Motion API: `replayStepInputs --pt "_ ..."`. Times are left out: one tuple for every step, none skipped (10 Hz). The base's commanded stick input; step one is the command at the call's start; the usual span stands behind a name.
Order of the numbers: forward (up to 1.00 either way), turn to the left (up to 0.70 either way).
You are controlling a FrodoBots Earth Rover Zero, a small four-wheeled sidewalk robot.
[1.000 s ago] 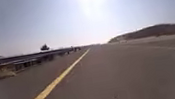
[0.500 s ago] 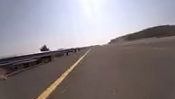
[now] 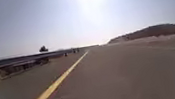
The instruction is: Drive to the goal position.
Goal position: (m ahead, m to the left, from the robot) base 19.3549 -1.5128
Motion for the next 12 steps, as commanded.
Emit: replayStepInputs --pt "0.70 0.00" --pt "0.70 0.00" --pt "0.70 0.00" --pt "0.70 0.00" --pt "0.70 0.00" --pt "0.70 0.00" --pt "0.70 0.00" --pt "0.70 0.00" --pt "0.70 0.00" --pt "0.70 0.00" --pt "0.70 0.00" --pt "0.70 0.00"
